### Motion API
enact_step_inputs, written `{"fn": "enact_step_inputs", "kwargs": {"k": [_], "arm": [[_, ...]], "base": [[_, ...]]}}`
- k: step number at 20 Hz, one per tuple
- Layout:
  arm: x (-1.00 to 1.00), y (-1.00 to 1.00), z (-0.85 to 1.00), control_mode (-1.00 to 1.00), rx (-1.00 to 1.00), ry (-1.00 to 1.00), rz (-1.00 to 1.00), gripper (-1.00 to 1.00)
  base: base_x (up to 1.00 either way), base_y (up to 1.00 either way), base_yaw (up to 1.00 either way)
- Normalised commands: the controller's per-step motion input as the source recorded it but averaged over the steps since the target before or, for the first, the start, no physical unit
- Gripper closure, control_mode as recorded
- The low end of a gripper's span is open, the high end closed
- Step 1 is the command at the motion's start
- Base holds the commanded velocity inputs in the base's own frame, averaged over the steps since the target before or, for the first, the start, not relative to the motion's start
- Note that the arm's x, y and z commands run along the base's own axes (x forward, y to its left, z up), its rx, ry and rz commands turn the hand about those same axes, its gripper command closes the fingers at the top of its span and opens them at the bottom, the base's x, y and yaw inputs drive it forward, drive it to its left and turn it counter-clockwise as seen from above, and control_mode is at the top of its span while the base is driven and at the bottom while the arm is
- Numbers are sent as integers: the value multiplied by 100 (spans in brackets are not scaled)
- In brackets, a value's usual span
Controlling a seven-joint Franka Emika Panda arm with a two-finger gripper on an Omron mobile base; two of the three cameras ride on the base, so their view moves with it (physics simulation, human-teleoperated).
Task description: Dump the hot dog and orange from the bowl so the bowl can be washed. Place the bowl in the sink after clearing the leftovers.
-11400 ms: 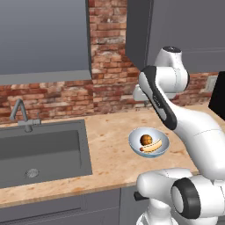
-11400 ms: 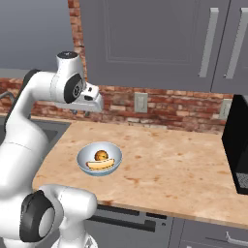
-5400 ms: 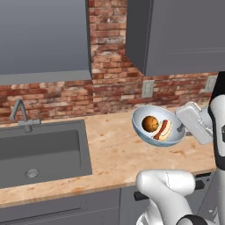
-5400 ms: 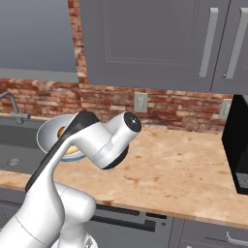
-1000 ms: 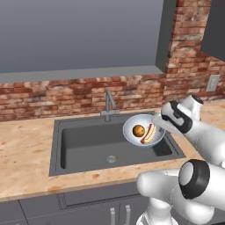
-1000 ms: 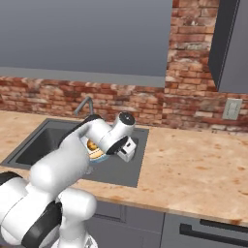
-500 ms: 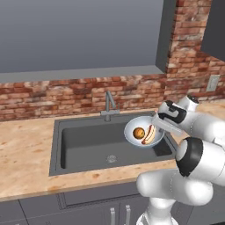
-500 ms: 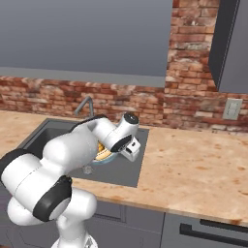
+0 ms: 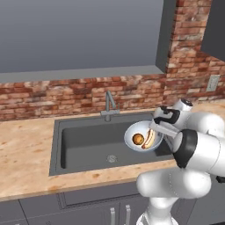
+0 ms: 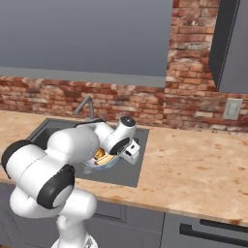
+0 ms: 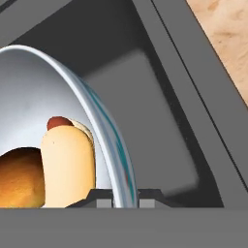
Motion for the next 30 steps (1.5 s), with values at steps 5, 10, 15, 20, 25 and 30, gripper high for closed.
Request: {"fn": "enact_step_inputs", "kwargs": {"k": [5,10,15,20,25,30], "arm": [[23,5,-31,-100,-8,0,0,100],[33,4,-19,-100,-11,0,0,100],[24,0,-9,-100,-10,0,0,100],[3,8,-4,-100,-9,6,0,100],[10,14,-16,-100,-20,0,0,100],[10,3,-23,-100,-28,-1,0,100]], "base": [[0,0,0],[0,0,0],[0,0,0],[0,0,0],[0,0,0],[0,0,0]]}}
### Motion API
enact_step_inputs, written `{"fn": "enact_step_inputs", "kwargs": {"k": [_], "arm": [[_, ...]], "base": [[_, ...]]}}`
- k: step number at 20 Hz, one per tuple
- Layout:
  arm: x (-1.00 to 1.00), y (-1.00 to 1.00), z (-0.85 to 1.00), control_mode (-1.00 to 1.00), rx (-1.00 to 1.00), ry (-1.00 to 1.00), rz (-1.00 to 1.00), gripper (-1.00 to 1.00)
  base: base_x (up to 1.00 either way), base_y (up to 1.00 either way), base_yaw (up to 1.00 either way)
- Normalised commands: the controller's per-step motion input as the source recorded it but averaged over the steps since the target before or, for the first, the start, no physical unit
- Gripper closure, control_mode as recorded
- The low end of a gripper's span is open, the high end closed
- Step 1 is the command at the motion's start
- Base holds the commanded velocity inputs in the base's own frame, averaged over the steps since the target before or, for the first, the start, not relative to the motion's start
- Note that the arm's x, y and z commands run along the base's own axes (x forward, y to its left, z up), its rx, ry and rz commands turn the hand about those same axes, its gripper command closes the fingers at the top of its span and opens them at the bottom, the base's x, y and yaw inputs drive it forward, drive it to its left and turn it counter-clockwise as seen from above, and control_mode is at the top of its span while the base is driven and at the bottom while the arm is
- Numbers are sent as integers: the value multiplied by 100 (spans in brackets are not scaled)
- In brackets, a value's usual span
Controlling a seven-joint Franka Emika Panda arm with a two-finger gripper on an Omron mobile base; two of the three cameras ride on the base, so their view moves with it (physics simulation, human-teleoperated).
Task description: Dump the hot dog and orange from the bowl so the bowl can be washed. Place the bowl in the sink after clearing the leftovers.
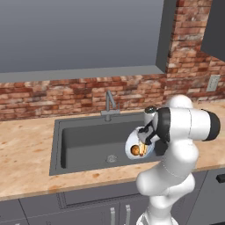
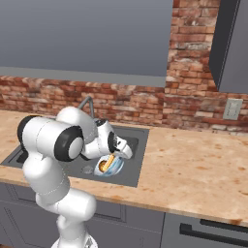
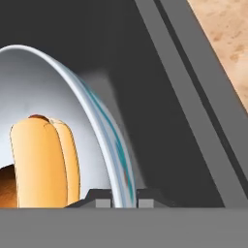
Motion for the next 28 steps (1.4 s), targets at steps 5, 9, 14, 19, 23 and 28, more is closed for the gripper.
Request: {"fn": "enact_step_inputs", "kwargs": {"k": [5,9,14,19,23,28], "arm": [[60,0,-9,-100,-19,0,-5,100],[65,1,-1,-100,-6,0,-7,100],[11,7,-4,-100,-8,1,0,100],[-20,10,-24,-100,-27,0,4,100],[-1,21,-3,-100,-21,2,3,100],[2,38,-1,-100,-23,1,2,100]], "base": [[0,0,0],[0,0,0],[0,0,0],[0,0,0],[0,0,0],[0,0,0]]}}
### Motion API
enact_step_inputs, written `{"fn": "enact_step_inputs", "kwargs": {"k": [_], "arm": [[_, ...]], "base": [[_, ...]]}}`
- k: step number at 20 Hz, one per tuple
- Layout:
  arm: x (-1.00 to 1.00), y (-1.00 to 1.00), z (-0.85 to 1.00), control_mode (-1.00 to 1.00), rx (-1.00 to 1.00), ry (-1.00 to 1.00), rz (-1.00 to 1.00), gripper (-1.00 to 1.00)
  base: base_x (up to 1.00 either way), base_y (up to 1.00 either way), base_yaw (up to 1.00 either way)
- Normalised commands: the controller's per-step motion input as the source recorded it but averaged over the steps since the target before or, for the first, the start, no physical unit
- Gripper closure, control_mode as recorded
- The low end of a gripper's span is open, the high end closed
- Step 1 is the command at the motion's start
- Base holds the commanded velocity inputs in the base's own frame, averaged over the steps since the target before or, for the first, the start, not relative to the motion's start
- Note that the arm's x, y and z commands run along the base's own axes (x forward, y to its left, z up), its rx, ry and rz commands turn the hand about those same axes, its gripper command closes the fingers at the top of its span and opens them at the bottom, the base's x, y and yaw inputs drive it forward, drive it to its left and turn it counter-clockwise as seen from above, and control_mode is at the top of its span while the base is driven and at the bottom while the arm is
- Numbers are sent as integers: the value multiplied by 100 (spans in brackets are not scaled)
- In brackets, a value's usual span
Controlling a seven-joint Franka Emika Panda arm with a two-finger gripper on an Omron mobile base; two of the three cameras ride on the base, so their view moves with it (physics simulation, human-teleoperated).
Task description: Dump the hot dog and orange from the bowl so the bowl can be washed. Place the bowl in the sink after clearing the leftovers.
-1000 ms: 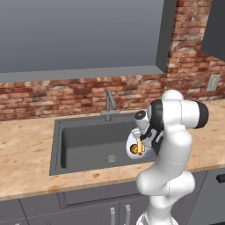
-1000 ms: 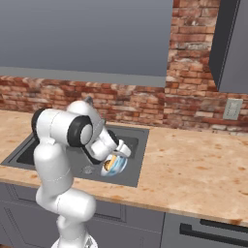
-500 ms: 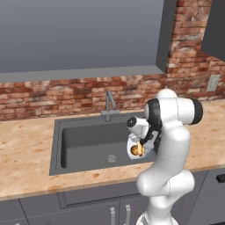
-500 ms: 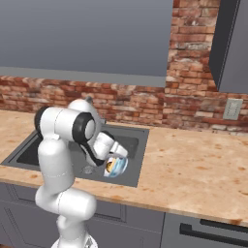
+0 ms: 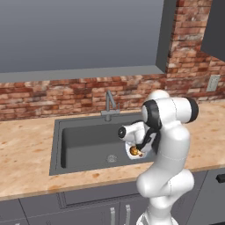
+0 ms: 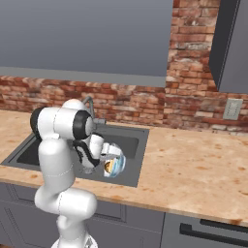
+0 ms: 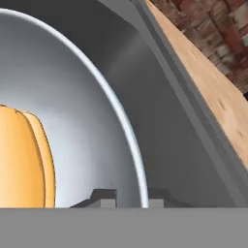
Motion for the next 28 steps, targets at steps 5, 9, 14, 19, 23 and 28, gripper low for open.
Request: {"fn": "enact_step_inputs", "kwargs": {"k": [5,9,14,19,23,28], "arm": [[20,18,9,-100,-19,0,0,100],[-6,0,1,-100,-14,-8,23,100],[-24,0,11,-100,-7,-16,14,100],[-51,-1,28,-100,-9,-28,1,100],[-19,1,19,-100,-15,-22,0,100],[0,12,26,-100,-16,-12,0,100]], "base": [[0,0,0],[0,0,0],[0,0,0],[0,0,0],[0,0,0],[0,0,0]]}}
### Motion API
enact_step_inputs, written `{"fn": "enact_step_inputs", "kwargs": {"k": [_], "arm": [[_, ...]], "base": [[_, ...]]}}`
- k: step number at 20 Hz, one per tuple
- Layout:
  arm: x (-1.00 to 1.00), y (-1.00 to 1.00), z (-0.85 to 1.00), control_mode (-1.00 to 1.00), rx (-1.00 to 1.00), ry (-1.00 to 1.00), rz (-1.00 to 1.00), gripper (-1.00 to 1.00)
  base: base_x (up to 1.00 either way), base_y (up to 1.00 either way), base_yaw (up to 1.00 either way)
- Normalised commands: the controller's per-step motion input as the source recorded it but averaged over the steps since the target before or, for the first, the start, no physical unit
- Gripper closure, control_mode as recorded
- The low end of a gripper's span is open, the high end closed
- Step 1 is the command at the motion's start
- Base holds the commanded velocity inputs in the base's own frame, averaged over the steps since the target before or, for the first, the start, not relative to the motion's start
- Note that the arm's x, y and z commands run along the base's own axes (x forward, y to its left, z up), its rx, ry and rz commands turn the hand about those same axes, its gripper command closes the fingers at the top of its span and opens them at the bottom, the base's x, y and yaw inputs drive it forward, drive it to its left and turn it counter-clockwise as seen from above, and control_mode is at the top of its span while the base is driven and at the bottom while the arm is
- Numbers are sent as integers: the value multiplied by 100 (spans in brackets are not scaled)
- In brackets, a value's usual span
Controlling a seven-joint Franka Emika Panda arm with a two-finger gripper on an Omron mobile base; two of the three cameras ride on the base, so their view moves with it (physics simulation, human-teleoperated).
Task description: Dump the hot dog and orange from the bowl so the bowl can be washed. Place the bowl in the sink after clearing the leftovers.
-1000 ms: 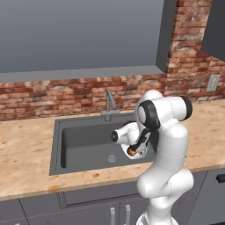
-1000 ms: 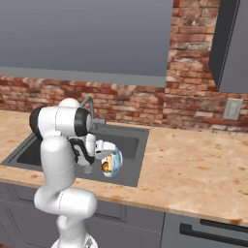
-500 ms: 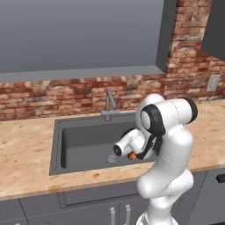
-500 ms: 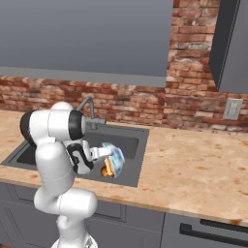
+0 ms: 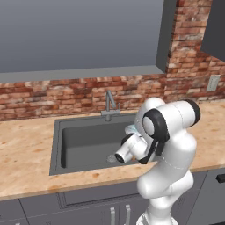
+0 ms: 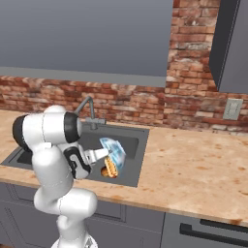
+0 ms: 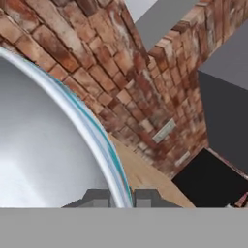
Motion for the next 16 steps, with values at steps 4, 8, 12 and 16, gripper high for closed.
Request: {"fn": "enact_step_inputs", "kwargs": {"k": [4,8,12,16], "arm": [[-9,0,59,-100,-7,-17,0,100],[-29,-2,47,-100,-1,-8,-1,100],[-27,-1,25,-100,13,0,0,100],[-17,0,33,-100,34,2,0,100]], "base": [[0,0,0],[0,0,0],[0,0,0],[0,0,0]]}}
